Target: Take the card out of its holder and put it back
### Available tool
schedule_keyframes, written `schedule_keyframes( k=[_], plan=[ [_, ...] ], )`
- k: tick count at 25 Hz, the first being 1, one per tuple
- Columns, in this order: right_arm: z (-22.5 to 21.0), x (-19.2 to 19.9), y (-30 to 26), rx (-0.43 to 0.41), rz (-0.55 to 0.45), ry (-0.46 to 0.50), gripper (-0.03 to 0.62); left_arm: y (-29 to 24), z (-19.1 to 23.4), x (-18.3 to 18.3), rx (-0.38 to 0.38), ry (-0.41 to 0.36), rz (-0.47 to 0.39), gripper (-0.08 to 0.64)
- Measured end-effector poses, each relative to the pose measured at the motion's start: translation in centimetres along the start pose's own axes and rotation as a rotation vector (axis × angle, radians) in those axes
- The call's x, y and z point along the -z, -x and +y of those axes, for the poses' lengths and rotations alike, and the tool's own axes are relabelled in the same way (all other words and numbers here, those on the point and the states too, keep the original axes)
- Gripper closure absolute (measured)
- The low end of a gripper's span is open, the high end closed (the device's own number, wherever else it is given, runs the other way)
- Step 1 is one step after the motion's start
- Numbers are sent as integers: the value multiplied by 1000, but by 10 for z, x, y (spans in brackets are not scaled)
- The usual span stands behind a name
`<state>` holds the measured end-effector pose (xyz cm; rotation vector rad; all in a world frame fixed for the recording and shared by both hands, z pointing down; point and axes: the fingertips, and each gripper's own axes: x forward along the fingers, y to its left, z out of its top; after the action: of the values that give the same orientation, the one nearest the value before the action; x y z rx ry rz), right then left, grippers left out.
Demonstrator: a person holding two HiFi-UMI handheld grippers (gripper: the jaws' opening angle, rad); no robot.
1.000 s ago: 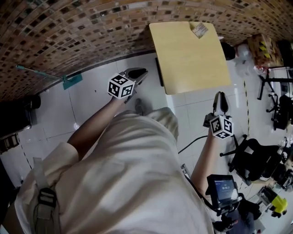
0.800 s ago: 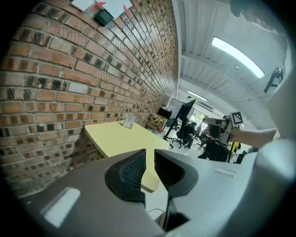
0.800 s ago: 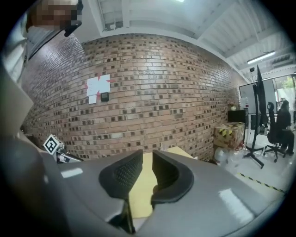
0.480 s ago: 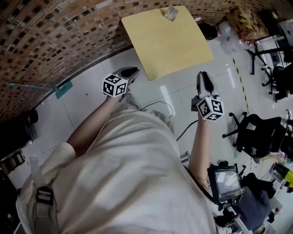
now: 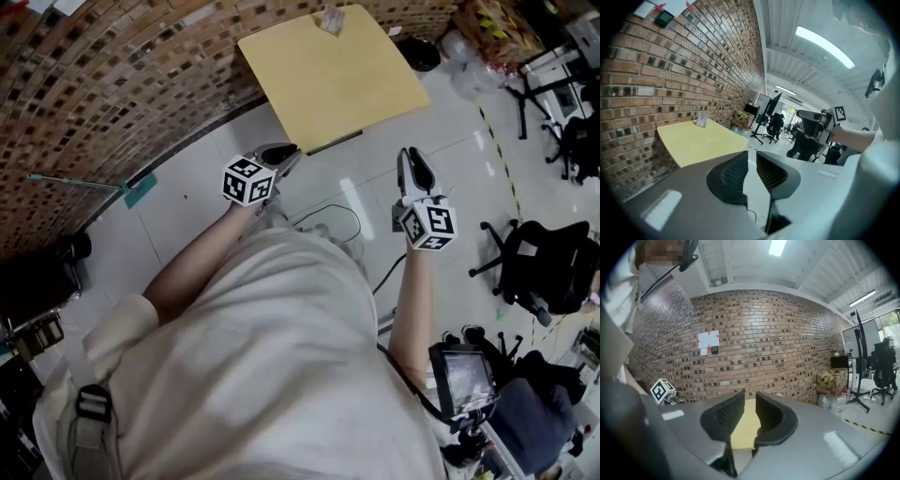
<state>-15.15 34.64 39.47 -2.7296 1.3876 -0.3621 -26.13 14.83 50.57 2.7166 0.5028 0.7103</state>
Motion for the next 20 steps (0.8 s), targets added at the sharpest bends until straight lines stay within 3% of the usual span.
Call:
schedule_keyframes(
  k=[8,13,20],
  plan=[
    [-15,40,54,14,26,-50,534,-2,-27,22,-43,28,-13,488],
    [-18,70,72,54,72,-87,533,-6,-48,39,-6,38,3,488],
    [8,88,52,99,99,-188,532,24,-1,4,-11,13,-20,494]
  ],
)
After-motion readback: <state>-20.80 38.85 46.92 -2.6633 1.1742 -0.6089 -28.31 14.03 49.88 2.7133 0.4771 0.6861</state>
